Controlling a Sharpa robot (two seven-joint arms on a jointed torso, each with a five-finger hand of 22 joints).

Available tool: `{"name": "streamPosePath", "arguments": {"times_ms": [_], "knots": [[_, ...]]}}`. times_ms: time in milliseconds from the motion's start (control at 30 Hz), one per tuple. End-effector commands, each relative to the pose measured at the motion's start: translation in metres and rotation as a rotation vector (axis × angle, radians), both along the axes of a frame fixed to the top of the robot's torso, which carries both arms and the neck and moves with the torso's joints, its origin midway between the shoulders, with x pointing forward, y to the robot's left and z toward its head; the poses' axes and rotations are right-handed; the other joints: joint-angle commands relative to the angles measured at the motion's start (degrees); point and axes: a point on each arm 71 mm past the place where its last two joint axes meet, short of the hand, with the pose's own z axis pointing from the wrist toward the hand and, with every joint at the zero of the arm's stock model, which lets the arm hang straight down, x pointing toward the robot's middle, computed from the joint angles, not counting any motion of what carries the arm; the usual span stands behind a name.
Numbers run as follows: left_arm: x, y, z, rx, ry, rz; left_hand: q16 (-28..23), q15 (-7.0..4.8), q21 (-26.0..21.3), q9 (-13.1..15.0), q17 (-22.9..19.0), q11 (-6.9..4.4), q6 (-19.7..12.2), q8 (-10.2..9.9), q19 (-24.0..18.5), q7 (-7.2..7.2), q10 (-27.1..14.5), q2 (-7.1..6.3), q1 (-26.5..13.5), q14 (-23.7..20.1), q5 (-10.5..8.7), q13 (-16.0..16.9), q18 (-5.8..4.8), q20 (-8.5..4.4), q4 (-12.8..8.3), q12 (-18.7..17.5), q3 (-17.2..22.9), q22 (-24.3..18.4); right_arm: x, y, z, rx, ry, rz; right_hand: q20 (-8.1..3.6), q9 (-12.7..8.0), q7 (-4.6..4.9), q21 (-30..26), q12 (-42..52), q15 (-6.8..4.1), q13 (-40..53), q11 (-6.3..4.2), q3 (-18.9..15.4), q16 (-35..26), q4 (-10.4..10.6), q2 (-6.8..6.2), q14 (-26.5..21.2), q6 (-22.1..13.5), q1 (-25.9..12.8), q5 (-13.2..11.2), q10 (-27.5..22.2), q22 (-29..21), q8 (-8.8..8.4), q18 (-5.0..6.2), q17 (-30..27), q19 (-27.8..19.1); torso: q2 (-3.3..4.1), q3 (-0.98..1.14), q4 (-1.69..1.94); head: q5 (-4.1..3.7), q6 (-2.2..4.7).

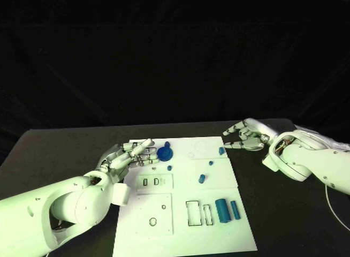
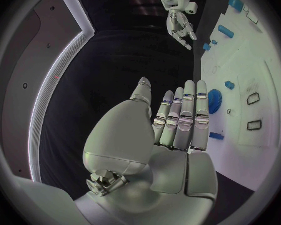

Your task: Assemble the parts on the task board

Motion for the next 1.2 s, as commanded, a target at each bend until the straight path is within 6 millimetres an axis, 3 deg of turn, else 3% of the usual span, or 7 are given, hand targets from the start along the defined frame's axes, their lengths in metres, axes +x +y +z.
{"name": "streamPosePath", "arguments": {"times_ms": [33,567,833,1200], "knots": [[0.0,-0.002,0.001,-0.017,-0.011,-0.019,-0.4,0.31,-0.2,0.1,0.1,0.42,0.0,-0.3,0.3,0.24,-0.1,-0.15,-0.5,-0.1,0.05,0.0,0.22,0.11,0.1,-0.2,-0.3,-0.1,0.0,0.002,-0.011,0.001,0.037,0.05,-0.32,0.0,0.16,0.2,-0.1,-0.18,6.2,0.09,0.0,0.3,-0.3,-0.2,4.9,0.3,0.6,0.2,-0.3,11.0,-0.08,-0.29,10.2,3.5,-0.06,0.01,-0.02,-0.01,-0.23],[0.0,-0.001,0.0,-0.016,-0.009,-0.017,-0.4,0.31,-0.2,0.1,0.1,0.42,0.0,-0.3,0.3,0.24,-0.1,-0.15,-0.5,-0.1,0.05,0.0,0.22,0.11,0.1,-0.2,-0.3,-0.1,0.007,0.002,-0.033,-0.023,0.094,0.043,-0.34,-0.1,0.17,0.1,-0.1,-0.2,6.2,0.08,0.2,0.3,-0.9,0.15,4.9,0.4,1.3,0.2,-0.3,11.0,-0.08,-0.28,10.2,3.4,-0.11,-0.12,-0.04,0.11,-0.59],[0.0,-0.001,0.0,-0.016,-0.008,-0.019,-0.4,0.31,-0.2,0.1,0.1,0.42,0.0,-0.3,0.3,0.24,-0.1,-0.15,-0.5,-0.1,0.05,0.0,0.22,0.11,0.1,-0.2,-0.3,-0.1,0.011,0.006,-0.038,-0.035,0.104,0.046,-0.38,0.0,0.13,0.2,0.0,-0.25,6.4,0.02,1.3,0.3,-1.9,1.5,4.9,1.3,2.3,-1.5,-0.1,11.1,0.1,-0.29,10.3,3.5,-0.11,-0.13,0.08,0.12,-0.64],[0.0,-0.002,0.0,-0.016,-0.006,-0.02,-0.4,0.31,-0.2,0.1,0.1,0.41,0.0,-0.3,0.4,0.24,-0.1,-0.07,-0.4,0.0,0.06,0.0,0.22,0.11,0.0,-0.3,-0.3,-0.1,0.014,0.014,-0.041,-0.041,0.112,0.061,-0.54,0.1,-0.2,0.2,0.5,-0.46,6.8,-0.26,2.8,0.4,-2.9,2.59,4.9,3.2,2.8,-2.5,0.2,11.1,0.48,-0.31,10.4,3.5,-0.08,-0.08,-0.04,0.35,-0.76]]}}
